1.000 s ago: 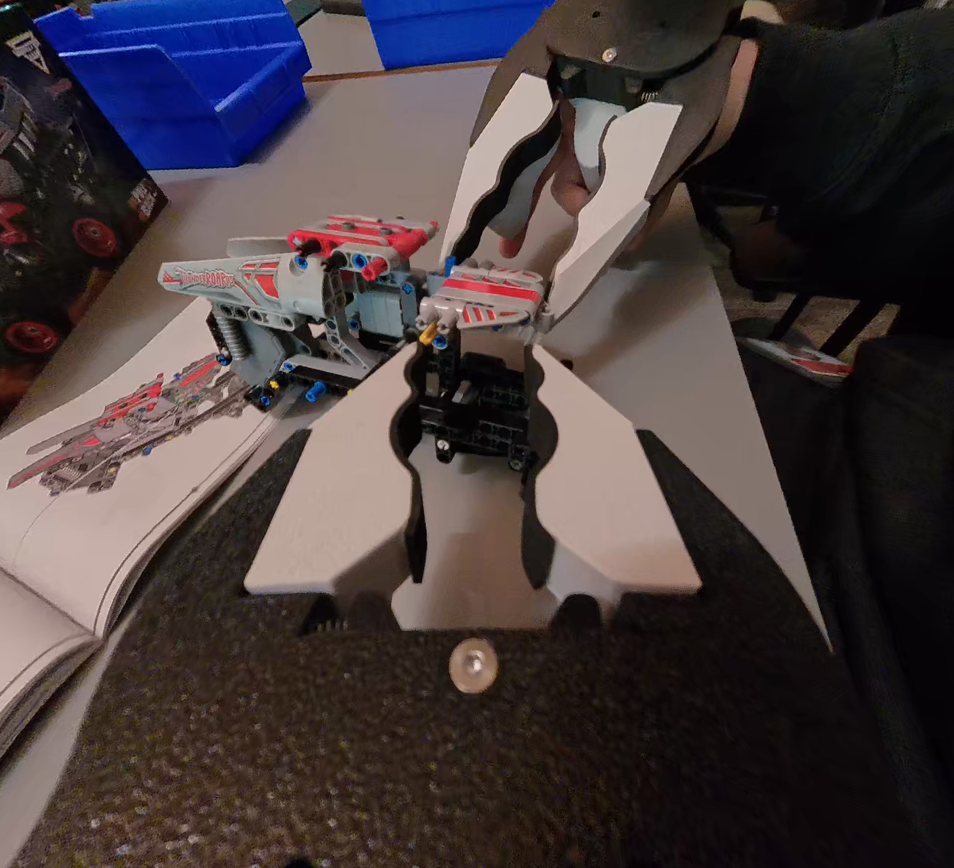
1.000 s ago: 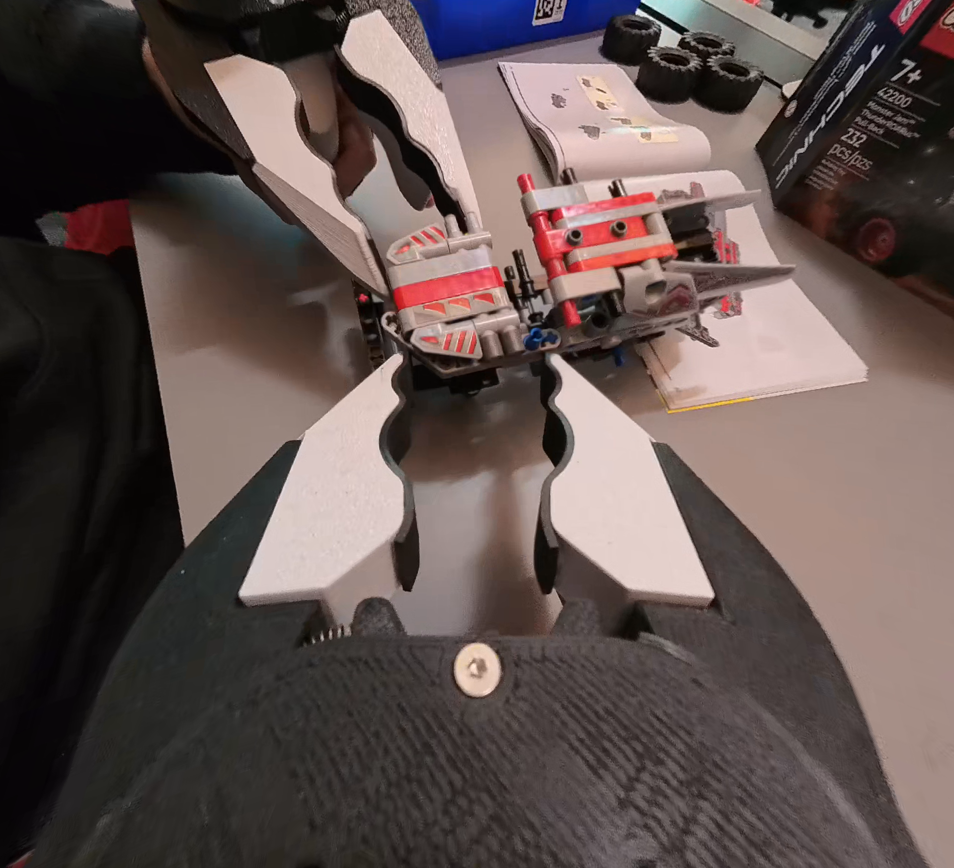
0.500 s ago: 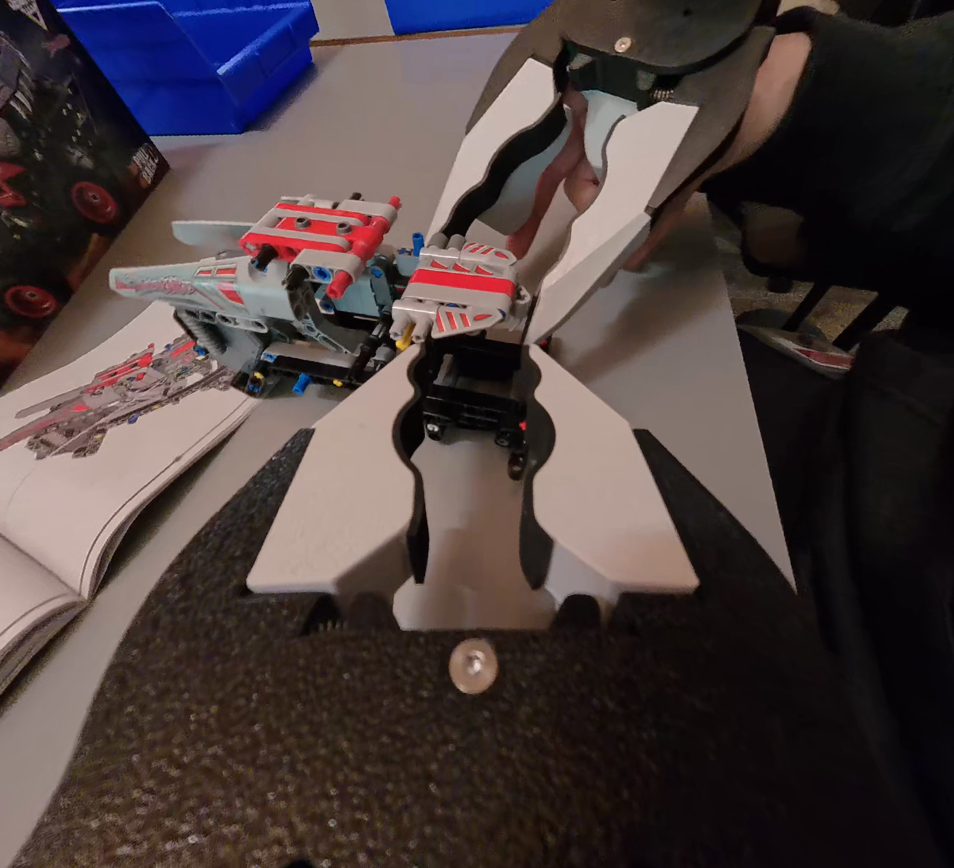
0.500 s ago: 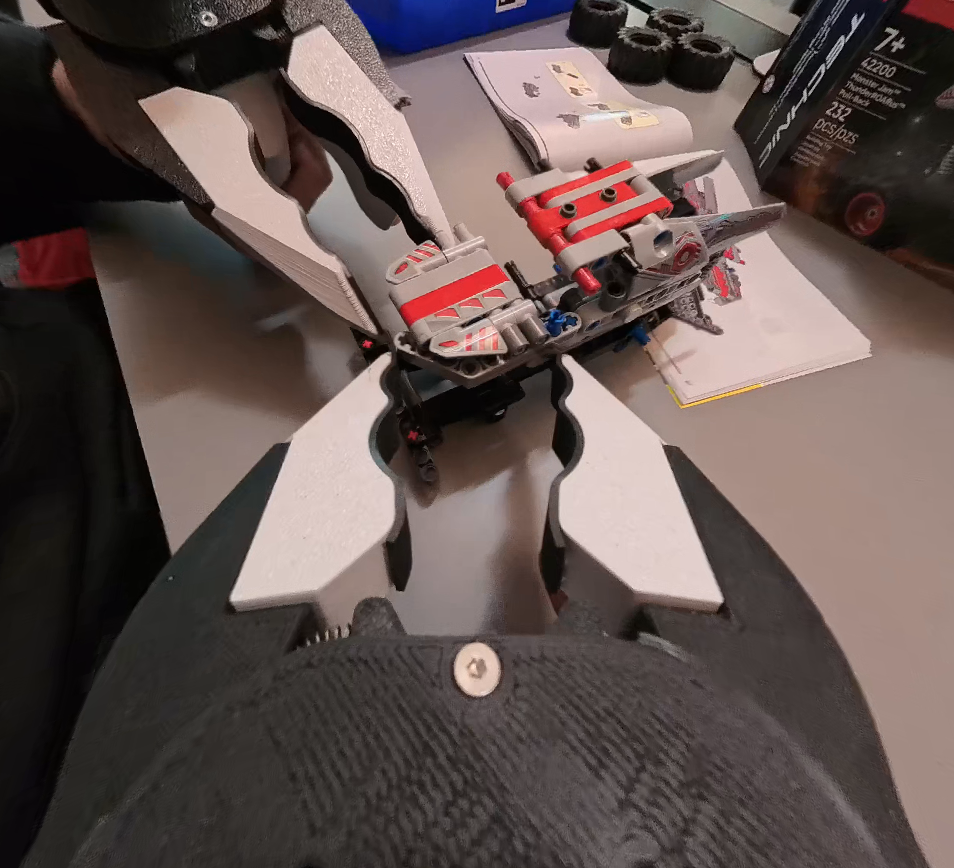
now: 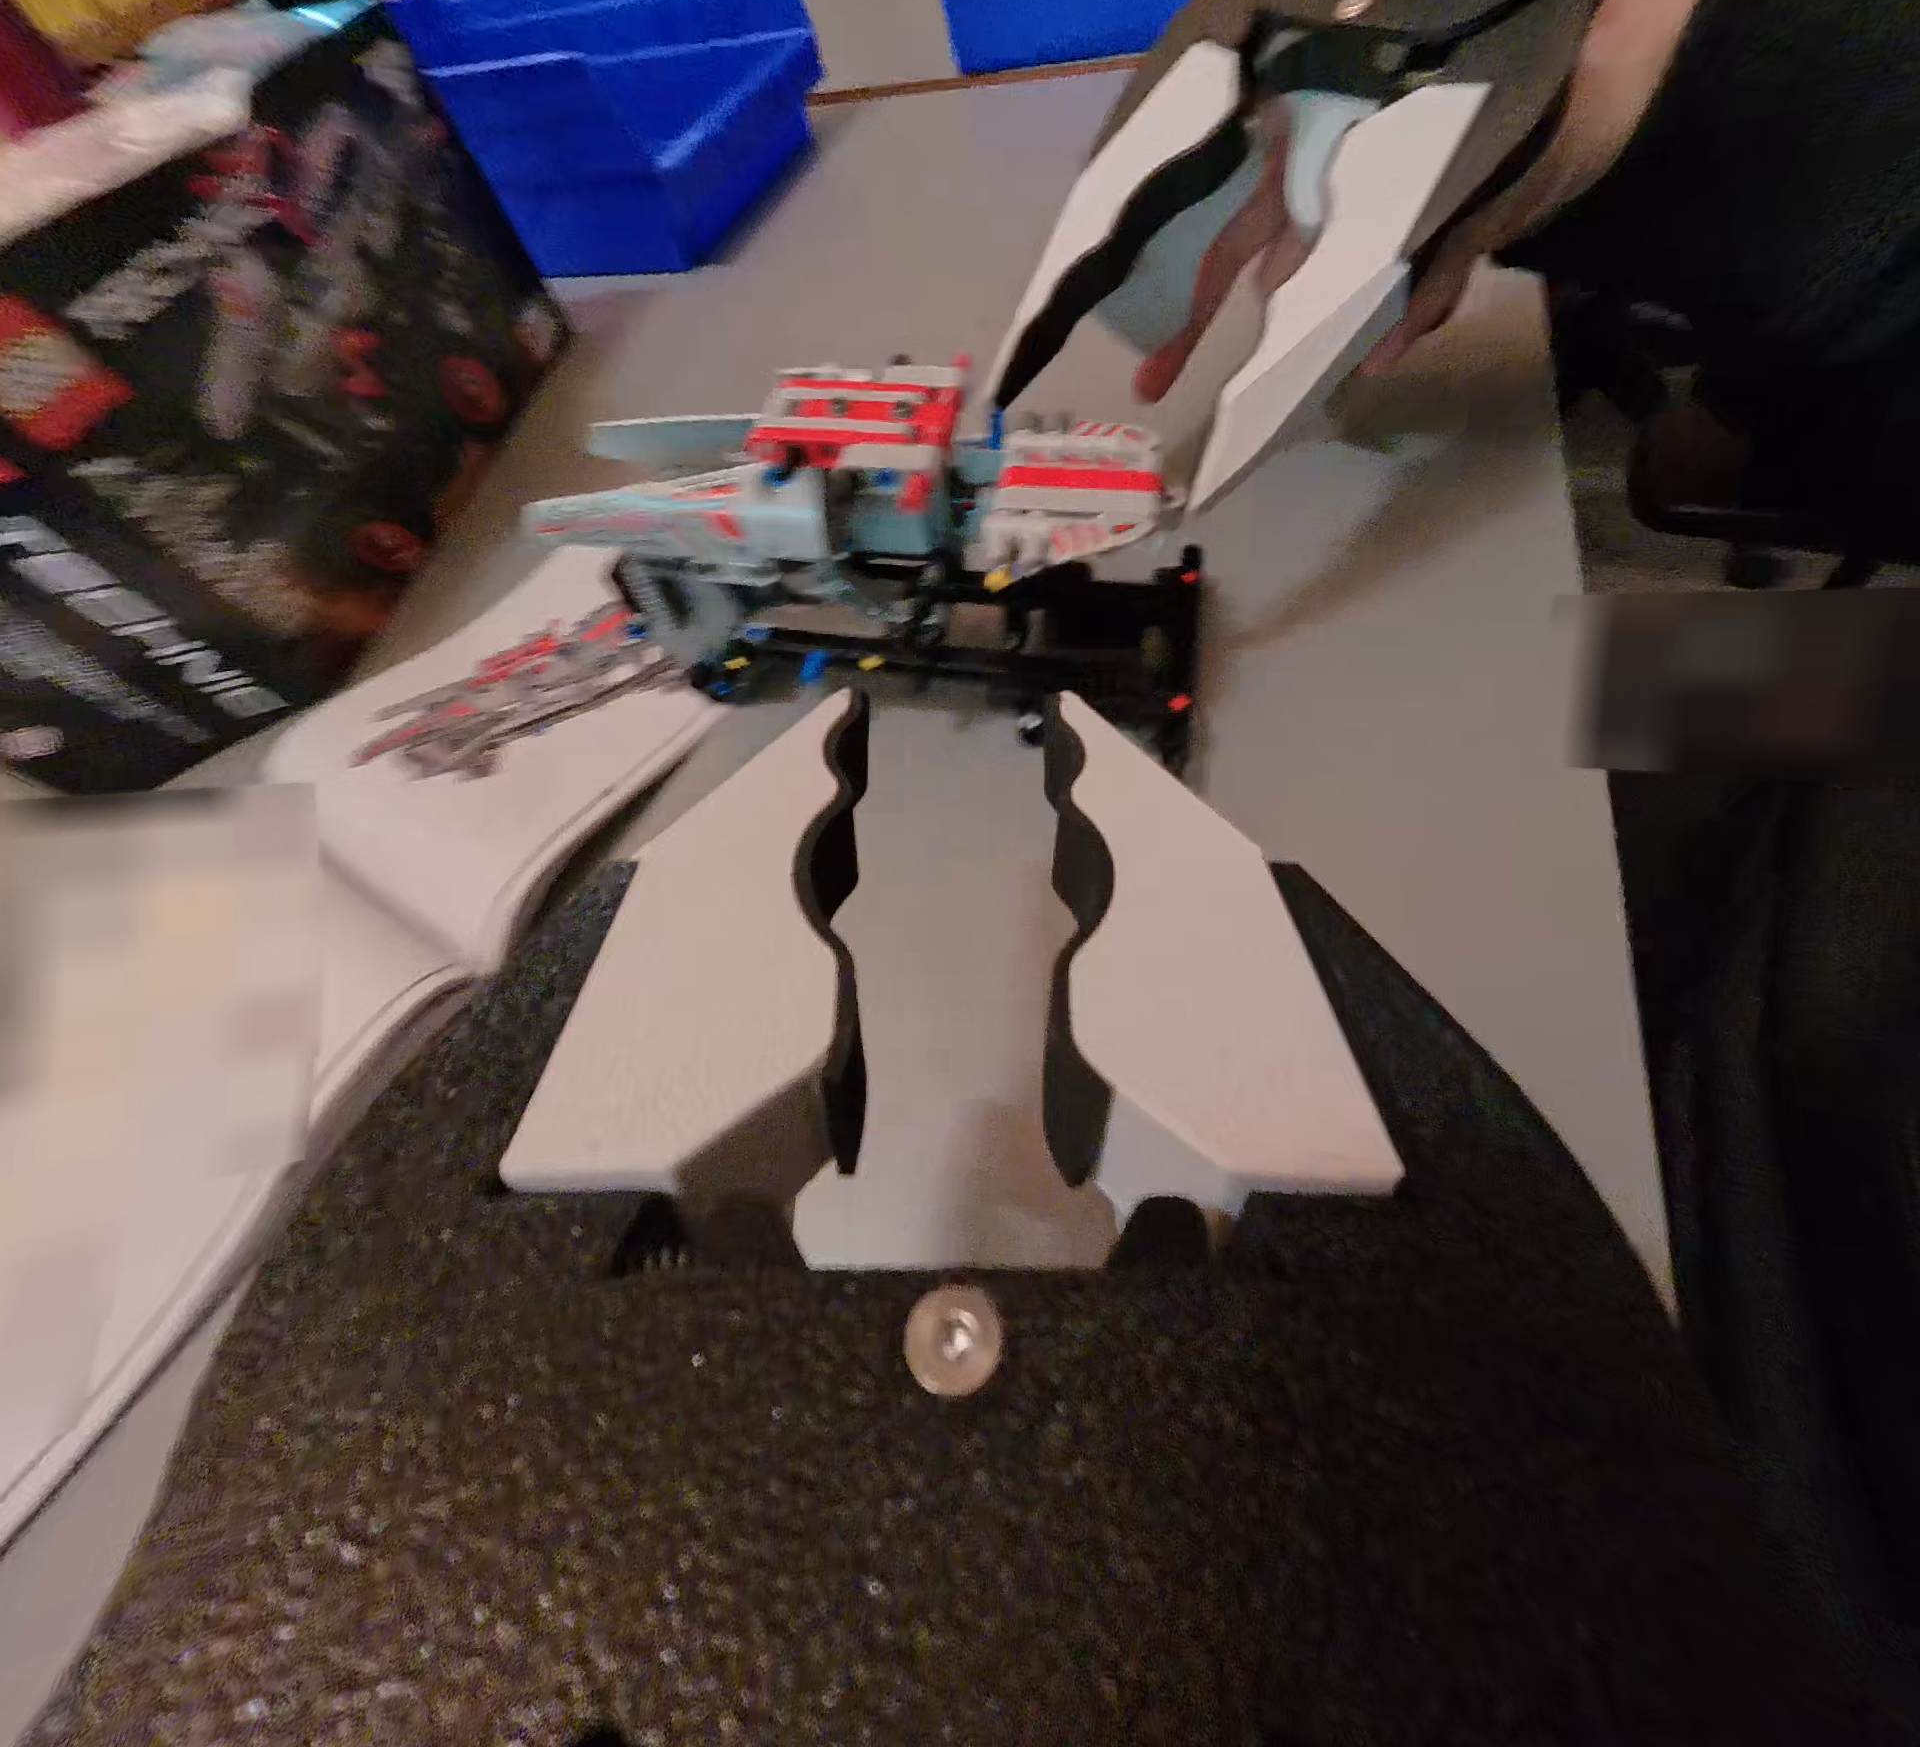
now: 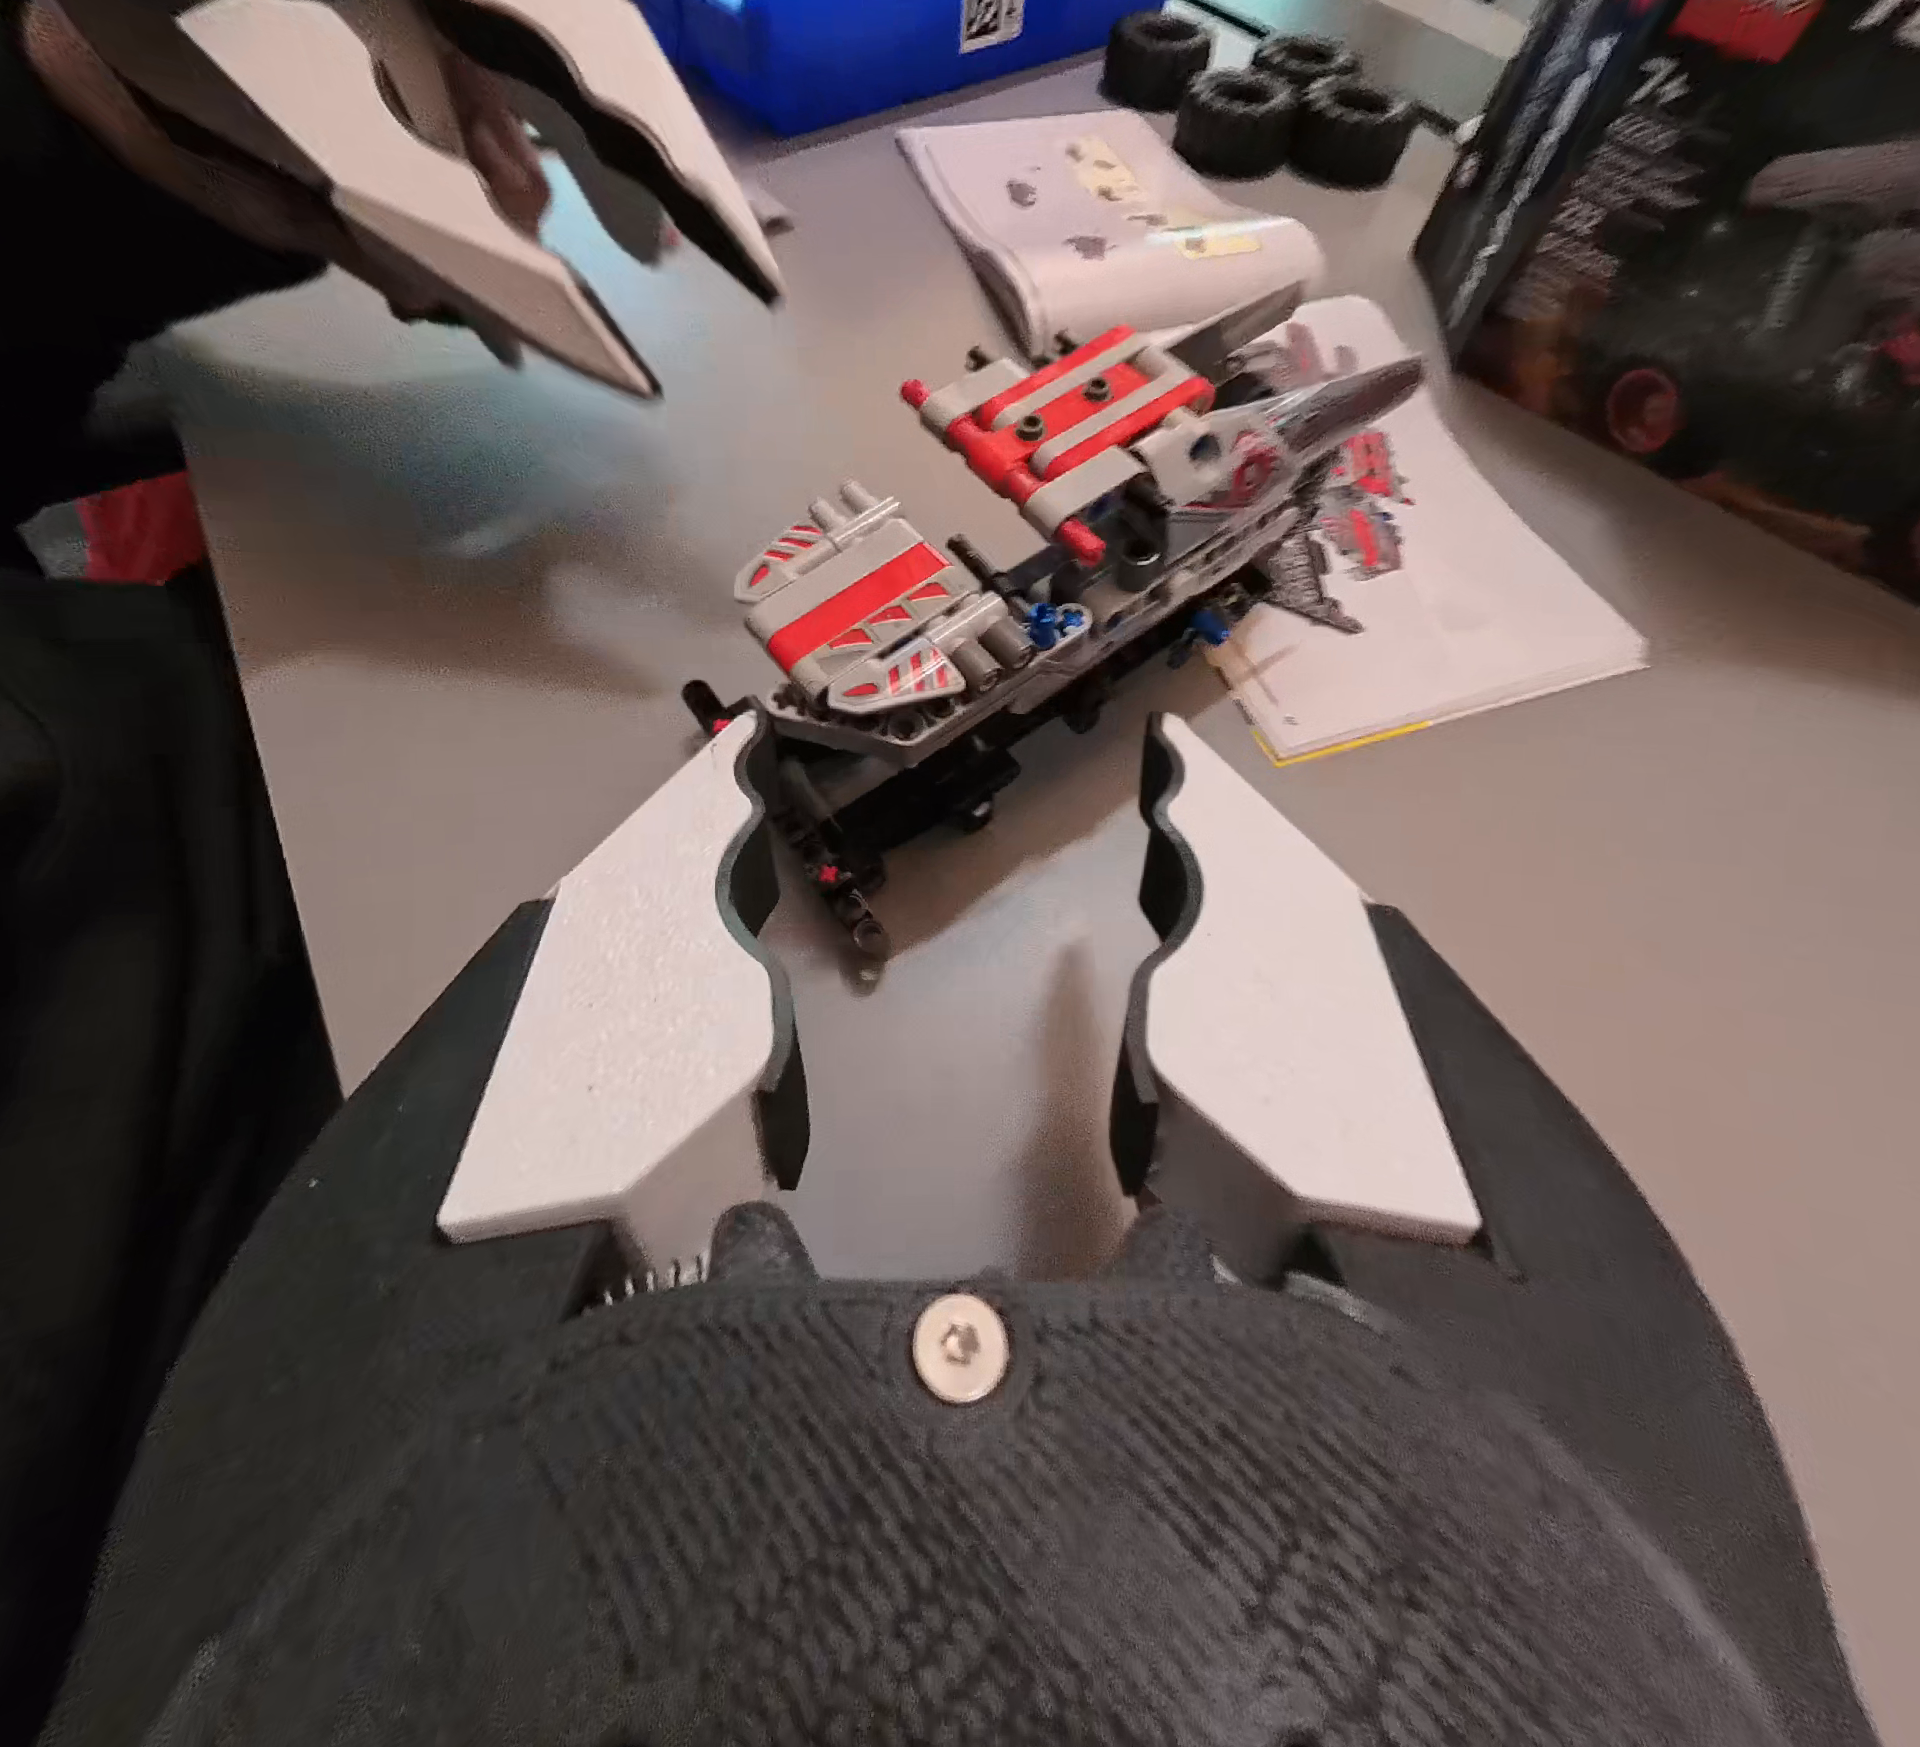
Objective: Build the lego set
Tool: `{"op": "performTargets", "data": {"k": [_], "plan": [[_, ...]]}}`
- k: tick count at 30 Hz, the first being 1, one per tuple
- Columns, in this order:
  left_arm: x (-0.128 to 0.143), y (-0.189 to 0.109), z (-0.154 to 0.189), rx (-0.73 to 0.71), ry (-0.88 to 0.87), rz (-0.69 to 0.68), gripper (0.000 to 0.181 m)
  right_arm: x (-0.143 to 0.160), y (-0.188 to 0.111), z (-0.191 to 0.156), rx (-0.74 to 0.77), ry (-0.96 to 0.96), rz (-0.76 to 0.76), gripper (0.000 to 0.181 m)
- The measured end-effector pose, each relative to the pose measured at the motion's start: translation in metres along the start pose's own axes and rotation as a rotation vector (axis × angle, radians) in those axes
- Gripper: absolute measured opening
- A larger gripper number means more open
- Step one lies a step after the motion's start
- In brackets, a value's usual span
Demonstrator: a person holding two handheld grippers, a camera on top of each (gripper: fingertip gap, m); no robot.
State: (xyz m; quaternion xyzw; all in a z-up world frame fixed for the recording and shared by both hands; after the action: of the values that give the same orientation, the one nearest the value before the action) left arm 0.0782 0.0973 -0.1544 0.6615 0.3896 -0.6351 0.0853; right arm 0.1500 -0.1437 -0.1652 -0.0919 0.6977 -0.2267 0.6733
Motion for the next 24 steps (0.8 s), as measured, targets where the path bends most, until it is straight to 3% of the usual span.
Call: {"op": "performTargets", "data": {"k": [4,7,9,13,15,19,24], "plan": [[0.013,-0.044,-0.04,-0.179,0.005,-0.167,0.032,-0.004,-0.021,0.002,0.112,0.044,0.008,0.068],[0.022,-0.046,-0.057,-0.127,-0.087,-0.196,0.032,-0.003,-0.013,-0.011,0.07,0.179,0.028,0.077],[0.023,-0.027,-0.057,-0.062,-0.208,-0.15,0.034,-0.001,0.001,-0.023,0.06,0.195,0.047,0.079],[0.03,0.027,-0.053,0.02,-0.343,-0.231,0.036,0.001,0.021,-0.02,0.078,0.161,-0.027,0.09],[0.028,0.047,-0.049,0.051,-0.413,-0.234,0.041,-0.005,0.025,-0.013,0.049,0.178,0.015,0.084],[0.014,0.07,-0.033,0.134,-0.502,-0.131,0.039,-0.009,0.03,-0.008,0.02,0.168,0.037,0.076],[-0.008,0.087,-0.012,0.071,-0.484,-0.029,0.025,-0.007,0.012,-0.015,0.045,0.11,-0.017,0.072]]}}
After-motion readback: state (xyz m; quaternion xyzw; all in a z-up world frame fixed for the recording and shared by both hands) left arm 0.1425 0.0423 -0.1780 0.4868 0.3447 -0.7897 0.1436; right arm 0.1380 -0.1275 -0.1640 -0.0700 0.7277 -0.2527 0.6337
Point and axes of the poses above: each gripper's, where its closed fingertips meet, y out along the fingers, x out of its underside, z = x × y across the jaws, the point moved 10 cm from there along -y, back along the fingers, and after that the axes turned 2 degrees about -x, right-handed, at the moved point
